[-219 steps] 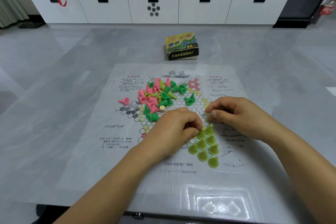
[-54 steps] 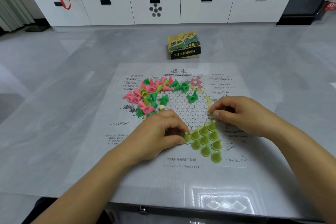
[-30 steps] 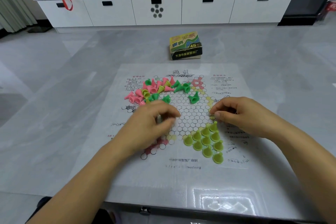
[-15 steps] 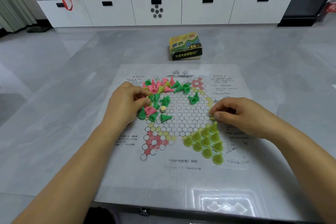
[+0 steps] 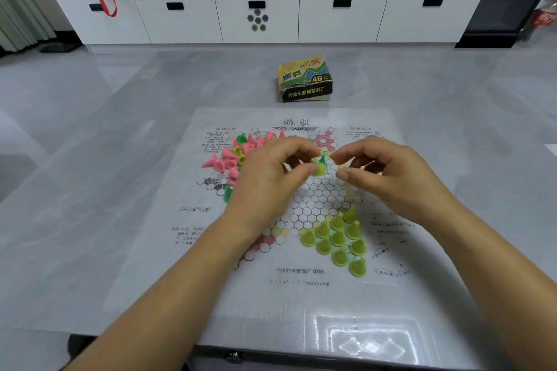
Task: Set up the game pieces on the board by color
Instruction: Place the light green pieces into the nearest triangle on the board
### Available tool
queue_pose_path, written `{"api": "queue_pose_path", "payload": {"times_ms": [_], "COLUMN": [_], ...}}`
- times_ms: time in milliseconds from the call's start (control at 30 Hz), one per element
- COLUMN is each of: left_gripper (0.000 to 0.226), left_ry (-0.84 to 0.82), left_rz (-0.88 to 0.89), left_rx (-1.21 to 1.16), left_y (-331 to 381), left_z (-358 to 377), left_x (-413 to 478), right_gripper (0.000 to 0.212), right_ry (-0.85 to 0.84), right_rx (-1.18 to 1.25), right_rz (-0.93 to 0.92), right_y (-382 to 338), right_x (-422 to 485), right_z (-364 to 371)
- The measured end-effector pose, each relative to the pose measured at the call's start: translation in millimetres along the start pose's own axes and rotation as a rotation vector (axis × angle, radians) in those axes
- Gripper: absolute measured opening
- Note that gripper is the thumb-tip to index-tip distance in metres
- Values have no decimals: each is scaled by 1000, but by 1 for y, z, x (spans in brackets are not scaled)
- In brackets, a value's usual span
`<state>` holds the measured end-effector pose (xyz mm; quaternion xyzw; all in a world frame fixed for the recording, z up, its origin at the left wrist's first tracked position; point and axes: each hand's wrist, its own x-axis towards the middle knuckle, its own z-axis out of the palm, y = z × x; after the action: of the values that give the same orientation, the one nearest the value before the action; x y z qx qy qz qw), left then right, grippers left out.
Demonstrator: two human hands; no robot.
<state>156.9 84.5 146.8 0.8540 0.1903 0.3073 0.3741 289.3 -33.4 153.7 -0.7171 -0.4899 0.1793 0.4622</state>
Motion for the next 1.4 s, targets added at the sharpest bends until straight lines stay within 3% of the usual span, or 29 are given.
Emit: {"api": "queue_pose_path", "payload": {"times_ms": [300,533,700,967,1400], "left_gripper": [17,8,8,7,10], "left_ry": [-63,76,141,98,72], "left_rz": [-54,-101,-180,-197,-234], "left_rx": [-195,111,145,228,402], "left_y": [5,-20,-35,-40,-47], "left_z": [19,-16,-36,-46,-47], "left_x": [3,5,4,0,3], "right_gripper": [21,15,16,30,27], "right_ry": [27,-105,-130,-209,-221], "right_rx": [46,-89,-135,-163,-169], "right_rz": [41,159,142,158,169], "right_y": [12,26,29,24,23], "right_x": [2,-3,-6,-5,-6], "right_z": [-4,-11,-10,-11,-11]}}
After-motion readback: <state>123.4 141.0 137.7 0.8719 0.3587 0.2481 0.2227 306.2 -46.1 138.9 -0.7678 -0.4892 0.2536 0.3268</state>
